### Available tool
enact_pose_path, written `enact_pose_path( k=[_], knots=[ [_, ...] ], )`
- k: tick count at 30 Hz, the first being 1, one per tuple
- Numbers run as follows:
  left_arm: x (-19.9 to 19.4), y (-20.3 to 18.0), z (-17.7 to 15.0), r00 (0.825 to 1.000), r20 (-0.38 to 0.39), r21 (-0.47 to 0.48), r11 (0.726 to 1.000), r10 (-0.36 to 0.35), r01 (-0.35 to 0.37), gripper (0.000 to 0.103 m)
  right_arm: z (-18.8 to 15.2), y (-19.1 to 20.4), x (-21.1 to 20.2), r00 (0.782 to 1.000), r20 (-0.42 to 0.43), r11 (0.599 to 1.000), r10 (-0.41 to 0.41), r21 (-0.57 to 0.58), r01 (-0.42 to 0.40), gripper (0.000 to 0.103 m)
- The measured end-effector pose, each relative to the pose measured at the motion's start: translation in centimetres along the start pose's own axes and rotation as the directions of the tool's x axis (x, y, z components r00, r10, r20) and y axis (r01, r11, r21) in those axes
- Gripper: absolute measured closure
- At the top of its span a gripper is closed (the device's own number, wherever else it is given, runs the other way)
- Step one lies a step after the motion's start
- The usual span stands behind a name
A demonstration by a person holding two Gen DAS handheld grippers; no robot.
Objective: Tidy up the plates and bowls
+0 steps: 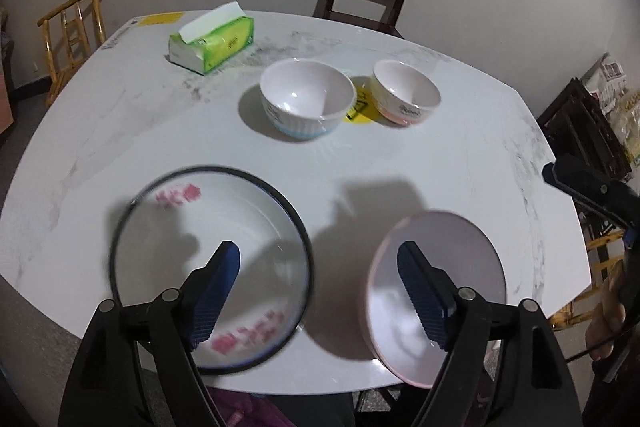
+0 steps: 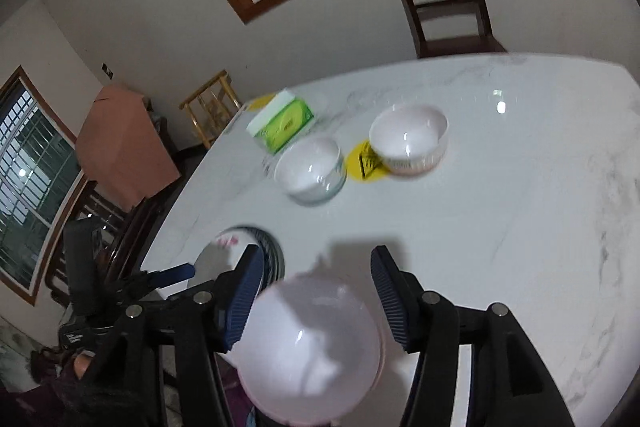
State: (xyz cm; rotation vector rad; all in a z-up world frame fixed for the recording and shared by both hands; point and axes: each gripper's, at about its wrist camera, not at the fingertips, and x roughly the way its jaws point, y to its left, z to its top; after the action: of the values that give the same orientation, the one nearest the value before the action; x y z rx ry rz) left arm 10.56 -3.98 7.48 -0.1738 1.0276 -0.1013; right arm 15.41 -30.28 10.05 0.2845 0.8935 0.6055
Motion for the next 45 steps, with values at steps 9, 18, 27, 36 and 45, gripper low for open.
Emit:
enact_pose_path(
  k=[9,18,27,36,45],
  knots=[
    [2.6,3.7,5.2,0.996,-0.078,-0.102,0.995,-0.033,0.025,0.025,4.9,-0.9,5.5,0.979,-0.191,0.992,0.069,0.118,-0.047,0.046],
    [5.7,5.2,9.0,0.997,-0.080,-0.113,0.993,0.022,-0.031,0.025,7.5,-0.8,12.0,0.964,-0.262,0.993,0.034,0.118,-0.003,0.046],
    [10.0,6.6,11.1,0.991,-0.137,-0.143,0.990,-0.009,-0.011,0.035,9.0,-2.0,17.3,0.950,-0.313,0.984,0.004,0.172,0.053,0.048],
    [12.7,6.7,12.3,0.983,-0.176,-0.128,0.992,-0.041,0.018,0.059,9.4,-2.5,20.9,0.936,-0.349,0.979,-0.038,0.176,0.106,0.051],
    [13.0,6.6,13.4,0.987,-0.141,-0.137,0.989,-0.080,0.060,0.057,9.7,-2.8,23.0,0.925,-0.373,0.975,-0.068,0.173,0.141,0.061]
  ],
)
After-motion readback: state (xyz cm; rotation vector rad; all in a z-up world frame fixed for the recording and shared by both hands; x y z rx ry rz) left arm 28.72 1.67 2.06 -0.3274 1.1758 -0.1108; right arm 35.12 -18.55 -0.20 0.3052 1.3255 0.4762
